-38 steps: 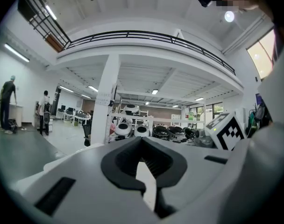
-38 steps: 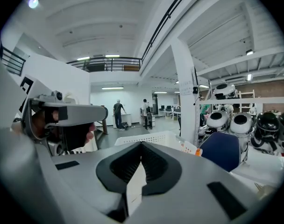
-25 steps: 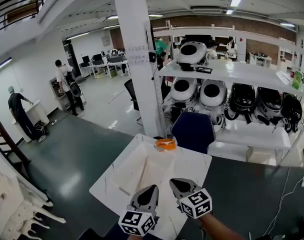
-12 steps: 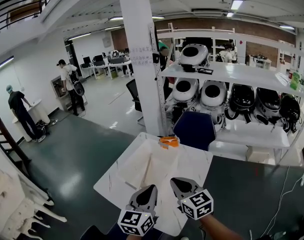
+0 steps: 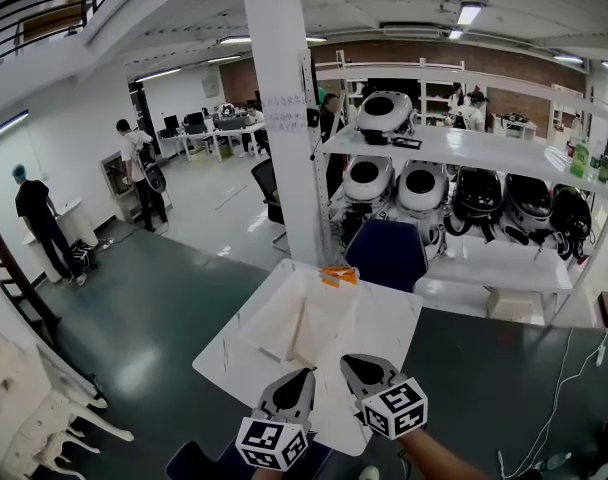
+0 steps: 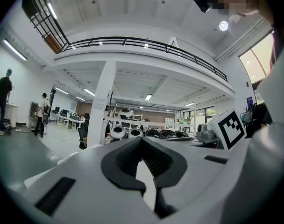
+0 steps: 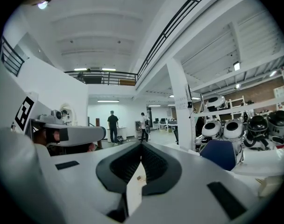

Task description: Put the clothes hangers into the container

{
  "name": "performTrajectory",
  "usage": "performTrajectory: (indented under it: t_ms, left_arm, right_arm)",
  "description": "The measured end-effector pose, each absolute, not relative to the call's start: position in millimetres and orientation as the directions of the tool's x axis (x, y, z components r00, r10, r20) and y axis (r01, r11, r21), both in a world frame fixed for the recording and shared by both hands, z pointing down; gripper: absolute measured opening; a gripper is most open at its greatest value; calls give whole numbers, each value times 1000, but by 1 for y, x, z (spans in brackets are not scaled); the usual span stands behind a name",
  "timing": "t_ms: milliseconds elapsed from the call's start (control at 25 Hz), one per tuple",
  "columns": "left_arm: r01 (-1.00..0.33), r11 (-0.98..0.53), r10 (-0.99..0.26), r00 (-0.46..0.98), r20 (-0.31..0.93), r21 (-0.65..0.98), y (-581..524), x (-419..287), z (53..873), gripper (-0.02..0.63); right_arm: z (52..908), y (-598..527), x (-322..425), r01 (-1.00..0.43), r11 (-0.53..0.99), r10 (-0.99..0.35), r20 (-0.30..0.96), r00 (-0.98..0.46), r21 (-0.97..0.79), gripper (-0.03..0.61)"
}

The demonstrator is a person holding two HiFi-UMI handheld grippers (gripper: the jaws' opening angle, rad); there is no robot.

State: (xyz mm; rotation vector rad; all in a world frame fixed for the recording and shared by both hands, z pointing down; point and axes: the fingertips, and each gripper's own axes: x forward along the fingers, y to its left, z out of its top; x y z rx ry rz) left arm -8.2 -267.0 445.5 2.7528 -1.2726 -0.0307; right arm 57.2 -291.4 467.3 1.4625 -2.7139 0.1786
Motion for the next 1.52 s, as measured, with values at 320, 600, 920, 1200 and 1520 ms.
performTrajectory:
  t_ms: [320, 600, 920, 1200, 1520]
  left_arm:
    - [-747, -658, -749, 662, 12, 95, -227, -16, 441, 5]
    - [-740, -666, -743, 670, 12, 96, -192, -24, 444, 5]
    - [-727, -678, -731, 682, 2, 113, -152, -29, 446, 5]
    - [-728, -677, -732, 681, 5, 113, -125, -42, 450, 5]
    - [-733, -671, -737, 676, 3, 112, -102, -63, 453, 5]
  right_arm:
    - [457, -248, 48, -841, 538, -837, 76, -541, -62, 18]
    - [453, -211, 45, -848, 528, -845, 62, -531, -58, 20]
    - [455, -171, 39, -854, 517, -852, 69, -519, -56, 20]
    - [456, -146, 27, -858, 512, -855, 72, -514, -49, 18]
    - [456, -120, 9, -856, 515, -854, 68, -516, -41, 18]
